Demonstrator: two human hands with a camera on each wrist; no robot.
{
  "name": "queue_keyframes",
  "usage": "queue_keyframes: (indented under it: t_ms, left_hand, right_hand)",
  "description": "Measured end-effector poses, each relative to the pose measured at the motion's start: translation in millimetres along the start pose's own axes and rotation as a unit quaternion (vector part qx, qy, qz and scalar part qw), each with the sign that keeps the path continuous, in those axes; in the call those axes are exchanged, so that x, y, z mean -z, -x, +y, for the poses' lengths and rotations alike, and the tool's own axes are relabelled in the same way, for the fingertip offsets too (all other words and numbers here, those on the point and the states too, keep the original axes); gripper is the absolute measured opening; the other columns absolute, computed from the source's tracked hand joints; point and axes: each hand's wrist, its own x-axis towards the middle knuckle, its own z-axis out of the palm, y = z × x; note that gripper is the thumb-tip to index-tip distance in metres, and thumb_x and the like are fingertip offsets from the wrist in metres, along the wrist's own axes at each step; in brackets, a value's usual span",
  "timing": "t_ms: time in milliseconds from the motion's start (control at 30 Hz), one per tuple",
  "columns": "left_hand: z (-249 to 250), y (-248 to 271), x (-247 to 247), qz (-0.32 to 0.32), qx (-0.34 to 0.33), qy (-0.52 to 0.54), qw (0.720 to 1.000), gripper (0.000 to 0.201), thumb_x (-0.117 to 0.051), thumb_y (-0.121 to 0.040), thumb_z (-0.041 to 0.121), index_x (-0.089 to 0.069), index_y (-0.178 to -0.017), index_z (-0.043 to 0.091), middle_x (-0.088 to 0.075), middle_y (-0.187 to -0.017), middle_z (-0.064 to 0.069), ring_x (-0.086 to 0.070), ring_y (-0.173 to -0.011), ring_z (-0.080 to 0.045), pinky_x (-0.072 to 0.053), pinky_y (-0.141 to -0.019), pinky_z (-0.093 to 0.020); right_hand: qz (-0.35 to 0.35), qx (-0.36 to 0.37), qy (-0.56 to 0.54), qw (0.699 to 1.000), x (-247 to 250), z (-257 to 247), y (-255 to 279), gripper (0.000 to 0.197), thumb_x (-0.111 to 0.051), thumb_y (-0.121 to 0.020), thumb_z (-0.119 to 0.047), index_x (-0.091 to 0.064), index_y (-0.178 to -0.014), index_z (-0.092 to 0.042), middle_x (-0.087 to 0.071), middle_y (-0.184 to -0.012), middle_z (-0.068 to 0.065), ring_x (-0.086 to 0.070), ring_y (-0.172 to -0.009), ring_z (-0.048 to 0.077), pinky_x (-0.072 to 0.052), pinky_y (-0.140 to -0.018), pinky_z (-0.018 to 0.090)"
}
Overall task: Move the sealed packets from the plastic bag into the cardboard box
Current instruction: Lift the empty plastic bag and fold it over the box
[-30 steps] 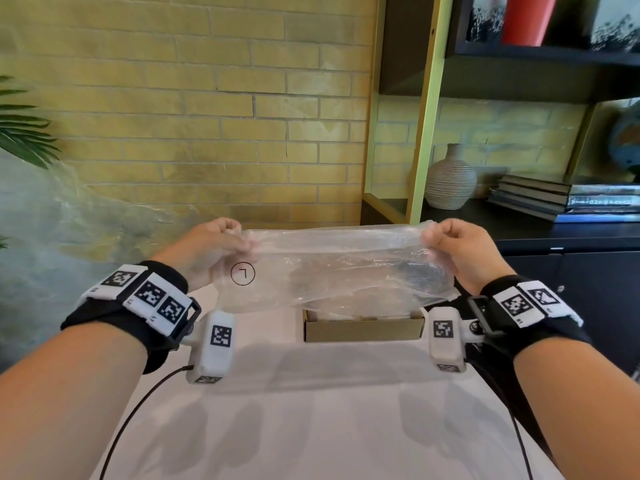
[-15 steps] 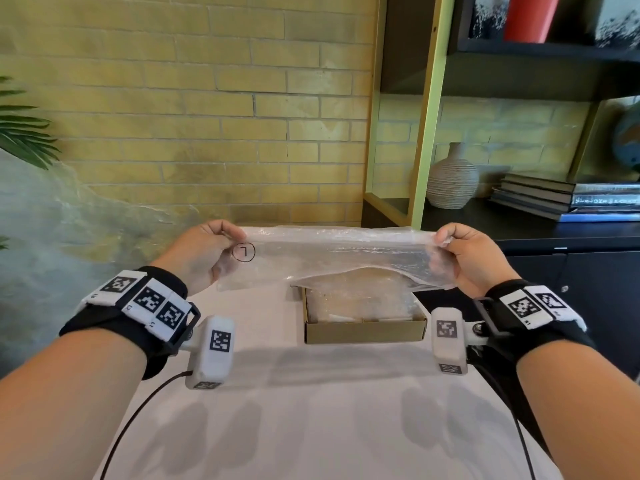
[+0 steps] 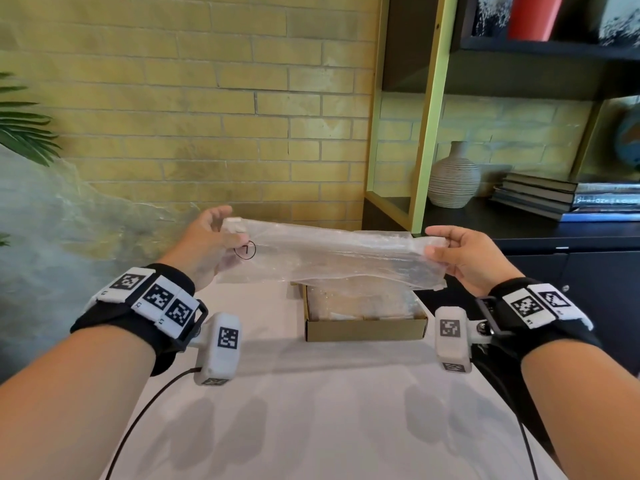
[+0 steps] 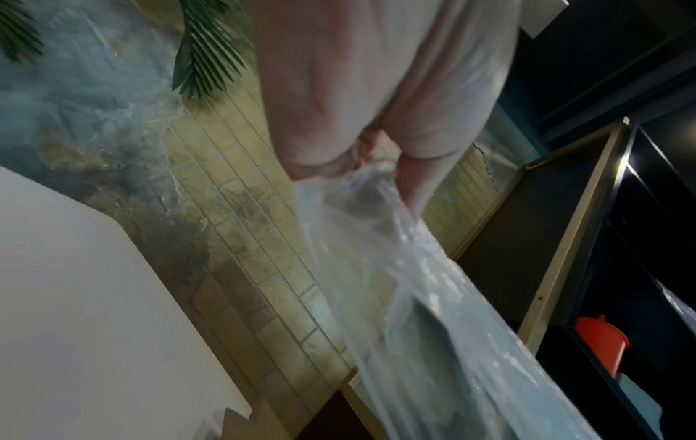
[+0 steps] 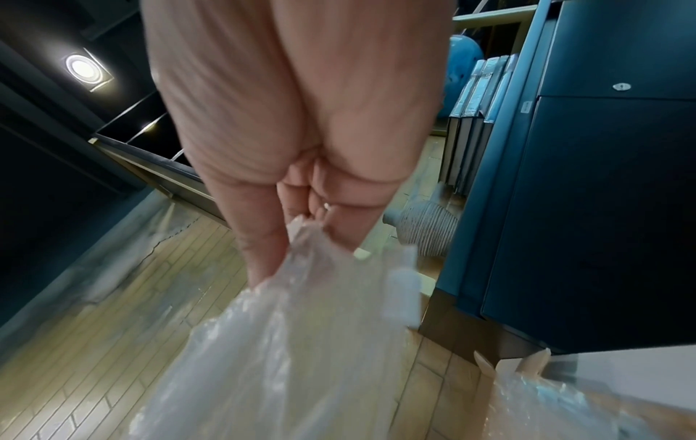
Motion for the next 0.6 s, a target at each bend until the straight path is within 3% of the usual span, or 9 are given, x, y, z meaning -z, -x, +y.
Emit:
queue_keyframes:
  t_ms: [133,233,300,367,467,600]
  left_hand:
    - [0.2,1.0,0.7,0.0,0.014,0.018,1.0,0.022,-0.055,-0.088,-0.004,-0.057,-0.081,0.017,-0.06,-0.075,-0.001,-0.058,-0.046,0.0,-0.049,-0.042,-0.012]
    - [-1.2,0.8,0.7,0.008,0.008,0.014,1.0,0.033,-0.046,-0.092,-0.008,-0.051,-0.067,0.014,-0.057,-0.068,-0.006,-0.055,-0.056,-0.01,-0.04,-0.035,-0.01]
    - [-3.1,1.1,-2.1,0.012,0.015,-0.022,1.0,0.04,-0.038,-0.092,-0.011,-0.044,-0.063,0.016,-0.047,-0.069,-0.006,-0.044,-0.058,-0.014,-0.035,-0.035,-0.012]
    - [-5.0,0.4,-4.8,0.016,0.023,-0.052,0.998,0.042,-0.035,-0.091,-0.012,-0.042,-0.062,0.017,-0.044,-0.069,-0.006,-0.038,-0.057,-0.015,-0.032,-0.044,-0.02]
    - [-4.5,-0.3,-4.0,0.008,0.027,-0.072,0.997,0.043,-0.035,-0.092,-0.011,-0.043,-0.061,0.018,-0.043,-0.068,-0.006,-0.036,-0.054,-0.017,-0.025,-0.047,-0.023]
    - [-0.9,1.0,1.2,-0.011,0.032,-0.063,0.997,0.043,-0.034,-0.093,-0.01,-0.045,-0.06,0.016,-0.038,-0.063,-0.007,-0.024,-0.049,-0.014,-0.02,-0.035,-0.012]
  right_hand:
    - [-0.023,-0.013,0.039,0.999,-0.1,-2.9,3.2,0.019,-0.055,-0.084,0.006,-0.064,-0.092,-0.009,-0.064,-0.101,0.009,-0.061,-0.096,0.02,-0.05,-0.081,0.031]
    - [-0.001,-0.01,0.026,1.0,-2.1,-6.0,3.0,0.021,-0.051,-0.086,0.009,-0.061,-0.077,-0.007,-0.064,-0.098,0.007,-0.061,-0.093,0.018,-0.052,-0.074,0.027]
    - [0.026,-0.004,0.012,1.0,-3.4,-6.2,1.6,0.027,-0.047,-0.09,0.006,-0.057,-0.071,-0.01,-0.063,-0.088,0.008,-0.062,-0.081,0.018,-0.054,-0.058,0.021]
    - [0.044,0.005,0.013,0.999,-5.4,-4.6,-0.1,0.032,-0.044,-0.093,0.004,-0.056,-0.068,-0.013,-0.06,-0.08,0.009,-0.06,-0.069,0.018,-0.051,-0.047,0.017]
    - [0.048,-0.003,0.003,0.999,-7.2,-4.1,-2.0,0.037,-0.039,-0.094,0.004,-0.052,-0.066,-0.015,-0.06,-0.083,0.007,-0.061,-0.069,0.018,-0.048,-0.041,0.017]
    - [0.052,-0.021,0.007,0.998,-7.0,-4.2,-0.6,0.038,-0.036,-0.094,0.006,-0.052,-0.065,-0.014,-0.06,-0.095,0.011,-0.061,-0.074,0.02,-0.046,-0.04,0.016]
